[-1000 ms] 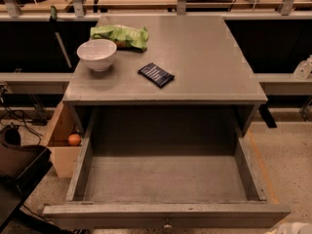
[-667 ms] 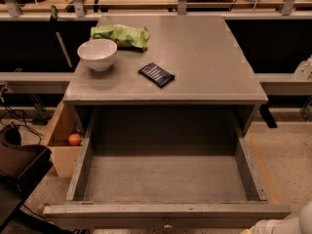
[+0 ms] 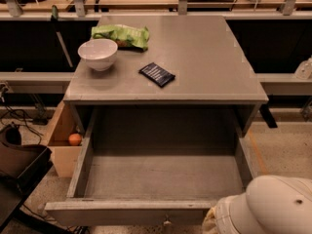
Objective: Close top drawer
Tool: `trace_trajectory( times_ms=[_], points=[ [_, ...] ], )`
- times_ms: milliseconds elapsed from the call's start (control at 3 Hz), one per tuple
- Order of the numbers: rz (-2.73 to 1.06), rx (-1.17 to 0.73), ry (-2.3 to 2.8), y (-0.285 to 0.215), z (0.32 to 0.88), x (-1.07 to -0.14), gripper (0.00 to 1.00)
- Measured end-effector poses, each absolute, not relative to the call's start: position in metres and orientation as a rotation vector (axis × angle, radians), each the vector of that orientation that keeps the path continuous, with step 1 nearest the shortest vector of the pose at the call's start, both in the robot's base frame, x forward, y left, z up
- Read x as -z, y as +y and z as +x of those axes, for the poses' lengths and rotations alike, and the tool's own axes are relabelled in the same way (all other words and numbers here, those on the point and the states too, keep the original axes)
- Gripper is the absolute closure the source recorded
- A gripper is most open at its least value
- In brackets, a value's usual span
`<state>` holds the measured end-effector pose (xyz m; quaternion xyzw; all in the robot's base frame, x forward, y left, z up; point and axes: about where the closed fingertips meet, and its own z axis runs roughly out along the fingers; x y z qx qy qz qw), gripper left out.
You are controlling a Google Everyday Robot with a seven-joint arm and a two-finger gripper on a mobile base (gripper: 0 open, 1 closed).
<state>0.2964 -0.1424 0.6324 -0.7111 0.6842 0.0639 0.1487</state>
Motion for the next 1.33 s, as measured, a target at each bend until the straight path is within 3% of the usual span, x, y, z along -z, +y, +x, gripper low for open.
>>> trace_trajectory(
  times_ms=[667,1333],
  points=[
    [-2.077,-0.173,1.919,-0.118,0.337,-0.627,1.00],
    [-2.048,-0.156,1.932,-0.113,0.342,-0.625,1.00]
  ],
)
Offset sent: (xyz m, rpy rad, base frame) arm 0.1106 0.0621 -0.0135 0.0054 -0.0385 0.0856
